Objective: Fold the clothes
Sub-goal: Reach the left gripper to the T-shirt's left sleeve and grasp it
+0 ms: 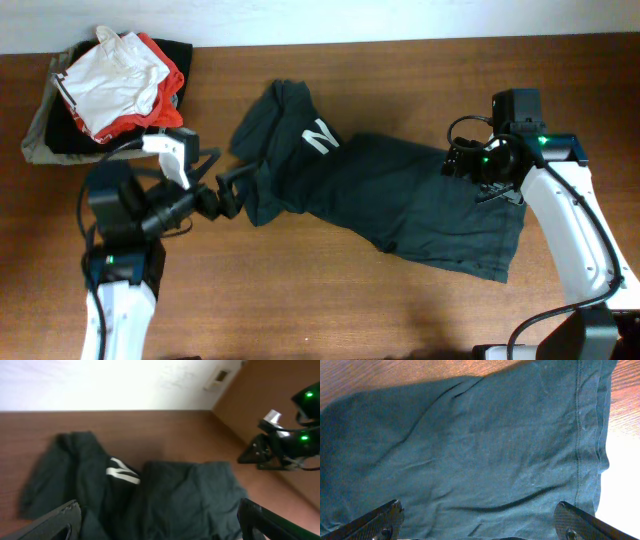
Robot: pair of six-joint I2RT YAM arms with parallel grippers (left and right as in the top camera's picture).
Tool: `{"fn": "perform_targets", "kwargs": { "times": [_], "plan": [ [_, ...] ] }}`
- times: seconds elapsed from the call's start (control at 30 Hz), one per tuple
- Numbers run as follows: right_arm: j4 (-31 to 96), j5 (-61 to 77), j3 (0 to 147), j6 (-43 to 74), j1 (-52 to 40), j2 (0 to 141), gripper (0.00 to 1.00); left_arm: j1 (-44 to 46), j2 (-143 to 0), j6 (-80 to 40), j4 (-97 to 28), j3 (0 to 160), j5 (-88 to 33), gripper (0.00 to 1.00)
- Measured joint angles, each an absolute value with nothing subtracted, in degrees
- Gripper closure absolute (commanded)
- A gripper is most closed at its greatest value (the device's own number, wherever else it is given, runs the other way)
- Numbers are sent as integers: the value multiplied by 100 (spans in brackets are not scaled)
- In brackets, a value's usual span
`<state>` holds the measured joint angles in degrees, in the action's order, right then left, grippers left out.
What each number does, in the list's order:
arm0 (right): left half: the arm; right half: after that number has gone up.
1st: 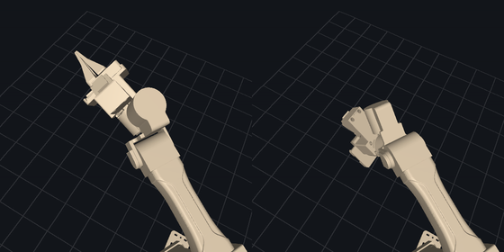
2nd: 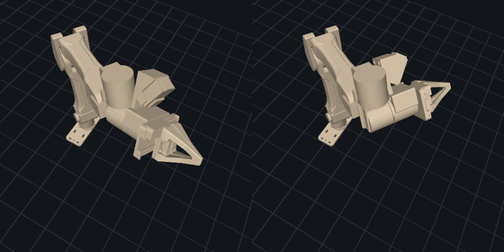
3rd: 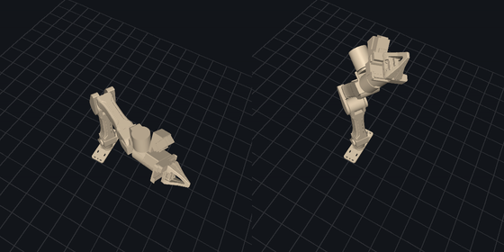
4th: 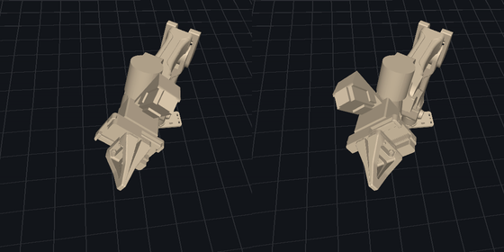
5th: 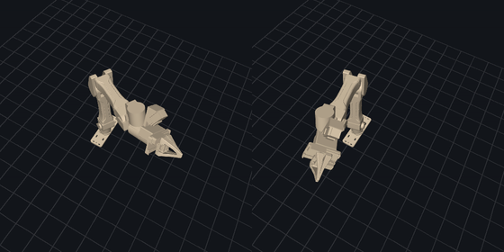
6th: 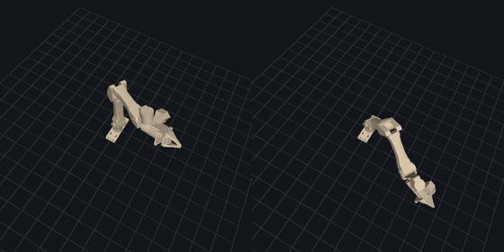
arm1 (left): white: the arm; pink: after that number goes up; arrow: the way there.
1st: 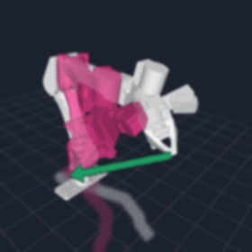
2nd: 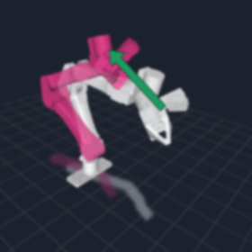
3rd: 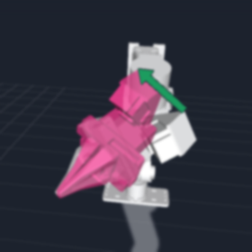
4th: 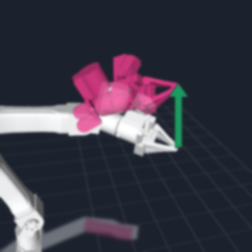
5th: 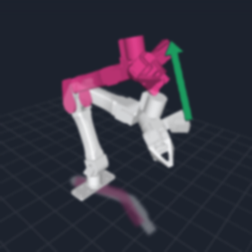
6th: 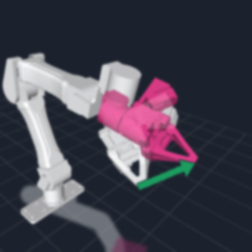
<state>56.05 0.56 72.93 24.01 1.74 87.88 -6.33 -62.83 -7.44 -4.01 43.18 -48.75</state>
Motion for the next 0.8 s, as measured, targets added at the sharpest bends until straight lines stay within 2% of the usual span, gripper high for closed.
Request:
{"fn": "perform_targets", "kwargs": {
  "times": [0.17, 0.23, 0.37, 0.57, 0.8],
  "plan": [
    [5577, 56, 7293, 2403, 174, 8788, 1, -200, -7159, -1009, -1087, 4812, -4034, 1],
    [5544, 56, 7293, 2403, 174, 8788, 1, 309, -7688, -1039, -1584, 5006, -2902, 1],
    [5542, 56, 7293, 2401, 174, 8792, 1, 742, -8455, -1044, -1584, 5043, -1944, 1],
    [5430, 56, 7293, 2403, 174, 8792, 1, 738, -9076, -1059, -1234, 5046, -1461, 1],
    [5369, 56, 7293, 2403, 174, 8792, 1, 738, -9507, -1057, -1063, 5048, -1579, 1]
  ]
}}
